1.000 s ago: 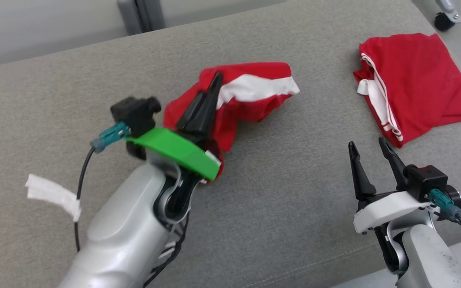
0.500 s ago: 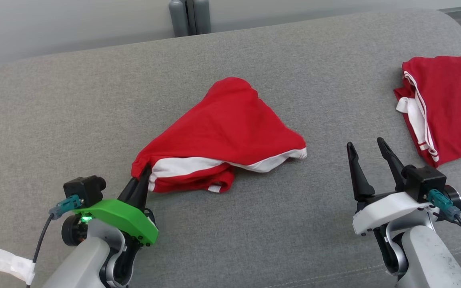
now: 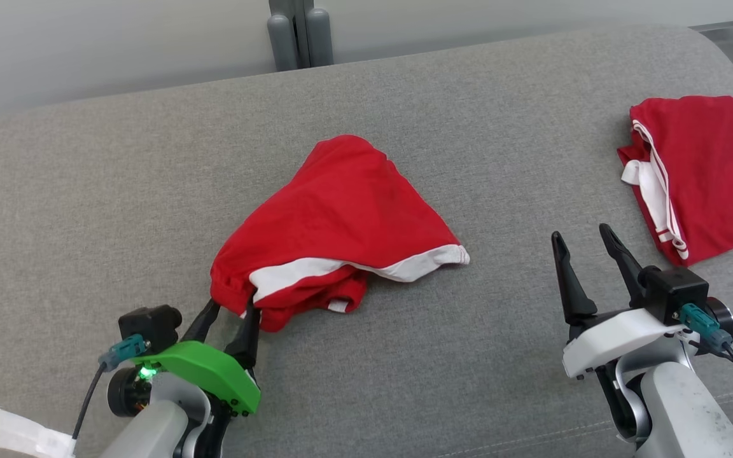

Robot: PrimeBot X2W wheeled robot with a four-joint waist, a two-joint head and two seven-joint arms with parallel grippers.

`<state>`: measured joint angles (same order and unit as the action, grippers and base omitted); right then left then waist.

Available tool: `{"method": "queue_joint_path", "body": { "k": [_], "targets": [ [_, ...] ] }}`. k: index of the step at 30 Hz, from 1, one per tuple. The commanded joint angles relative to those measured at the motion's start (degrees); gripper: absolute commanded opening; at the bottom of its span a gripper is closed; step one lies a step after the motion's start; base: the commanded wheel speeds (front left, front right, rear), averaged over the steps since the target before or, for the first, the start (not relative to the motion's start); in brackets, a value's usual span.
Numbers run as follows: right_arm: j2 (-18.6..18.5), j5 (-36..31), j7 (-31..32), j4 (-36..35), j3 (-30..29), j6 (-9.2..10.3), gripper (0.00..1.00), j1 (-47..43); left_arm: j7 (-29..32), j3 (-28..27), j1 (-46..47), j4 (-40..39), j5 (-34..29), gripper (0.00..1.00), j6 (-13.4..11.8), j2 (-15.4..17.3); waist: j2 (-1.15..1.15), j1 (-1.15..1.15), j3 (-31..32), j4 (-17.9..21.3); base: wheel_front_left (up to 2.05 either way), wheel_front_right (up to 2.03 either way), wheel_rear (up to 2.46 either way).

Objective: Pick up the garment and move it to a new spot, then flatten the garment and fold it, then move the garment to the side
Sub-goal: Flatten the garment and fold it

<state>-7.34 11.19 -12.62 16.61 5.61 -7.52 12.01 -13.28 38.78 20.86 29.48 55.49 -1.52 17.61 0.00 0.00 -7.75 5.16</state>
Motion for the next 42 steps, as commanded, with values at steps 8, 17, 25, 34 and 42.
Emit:
{"method": "queue_joint_path", "body": {
  "k": [8,17,25,34,42],
  "targets": [
    [-0.33,-0.26,0.74,-0.99,-0.94,0.06,1.00,-1.68,-1.95,-5.17,-4.72,-2.71,-1.71,1.00,-0.45,-0.63,0.00,0.00,1.86,-1.17,0.00,0.00,0.00],
    [-1.24,-0.62,1.74,-2.83,-2.61,0.06,1.00,-2.64,-1.89,-19.66,-11.58,-12.13,-11.06,1.00,0.48,-3.09,0.00,0.00,3.06,-3.89,0.00,0.00,0.00],
    [-1.08,-0.95,2.31,-3.16,-3.37,0.06,1.00,-2.63,-1.90,-30.79,-14.96,-15.56,-21.08,1.00,4.39,-8.74,0.00,0.00,4.67,-5.58,0.00,0.00,0.00],
    [-0.12,-0.70,1.15,-0.70,-2.09,0.06,1.00,-3.29,-1.90,-36.07,-15.80,-14.48,-32.60,1.00,7.20,-12.54,0.00,0.00,6.63,-6.36,0.00,0.00,0.00],
    [0.83,-0.03,0.43,0.99,-2.80,0.06,1.00,-3.87,-1.91,-37.56,-15.22,-11.70,-36.35,1.00,8.52,-13.99,0.00,0.00,7.62,-6.64,0.00,0.00,0.00]
  ]
}}
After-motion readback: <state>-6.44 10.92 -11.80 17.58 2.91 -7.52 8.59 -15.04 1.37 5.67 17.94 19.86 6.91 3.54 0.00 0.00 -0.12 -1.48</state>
